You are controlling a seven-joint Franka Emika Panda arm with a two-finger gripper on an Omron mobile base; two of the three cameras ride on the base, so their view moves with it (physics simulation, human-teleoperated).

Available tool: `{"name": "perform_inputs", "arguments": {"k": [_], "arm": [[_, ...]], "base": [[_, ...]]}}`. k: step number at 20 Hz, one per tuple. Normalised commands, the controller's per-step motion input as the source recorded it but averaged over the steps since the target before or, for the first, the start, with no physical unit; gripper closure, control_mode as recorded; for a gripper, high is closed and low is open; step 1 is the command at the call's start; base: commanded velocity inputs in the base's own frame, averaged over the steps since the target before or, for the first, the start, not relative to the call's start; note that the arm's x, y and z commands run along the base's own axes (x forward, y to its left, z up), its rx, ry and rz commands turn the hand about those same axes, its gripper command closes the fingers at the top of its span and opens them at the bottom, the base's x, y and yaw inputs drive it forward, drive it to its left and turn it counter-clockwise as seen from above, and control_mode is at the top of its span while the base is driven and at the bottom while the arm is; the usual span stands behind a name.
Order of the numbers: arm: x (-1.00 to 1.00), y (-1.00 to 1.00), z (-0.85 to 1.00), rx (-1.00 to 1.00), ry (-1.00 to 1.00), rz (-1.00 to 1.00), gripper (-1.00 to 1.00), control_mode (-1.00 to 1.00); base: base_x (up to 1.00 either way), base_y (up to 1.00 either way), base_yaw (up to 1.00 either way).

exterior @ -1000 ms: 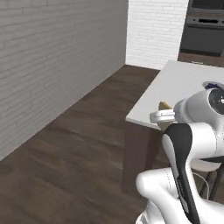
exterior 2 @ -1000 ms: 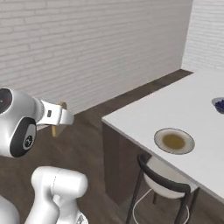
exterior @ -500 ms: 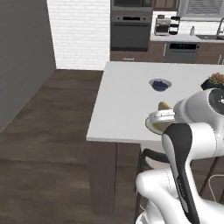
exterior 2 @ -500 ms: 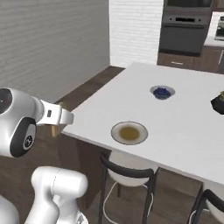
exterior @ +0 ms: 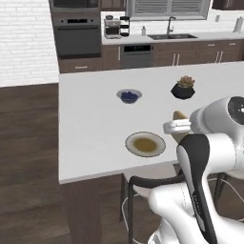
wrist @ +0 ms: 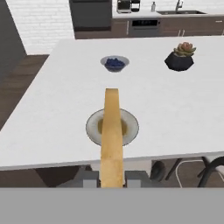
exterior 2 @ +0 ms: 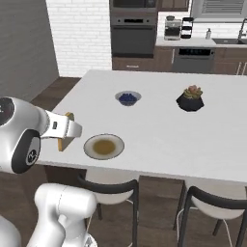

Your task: Start the toaster. Once the lever pops up, take the bread to the plate on the dining counter.

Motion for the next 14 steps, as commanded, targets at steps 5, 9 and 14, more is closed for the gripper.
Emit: {"name": "perform_inputs", "arguments": {"k": [5,9,14], "arm": [[0.00,0.00,0.00,0.00,0.00,0.00,1.00,1.00],[0.00,0.00,0.00,0.00,0.00,0.00,1.00,1.00],[0.00,0.00,0.00,0.00,0.00,0.00,1.00,1.00]], "base": [[0.22,0.00,-0.24],[0.23,0.00,-0.04],[0.26,0.00,-0.01]]}}
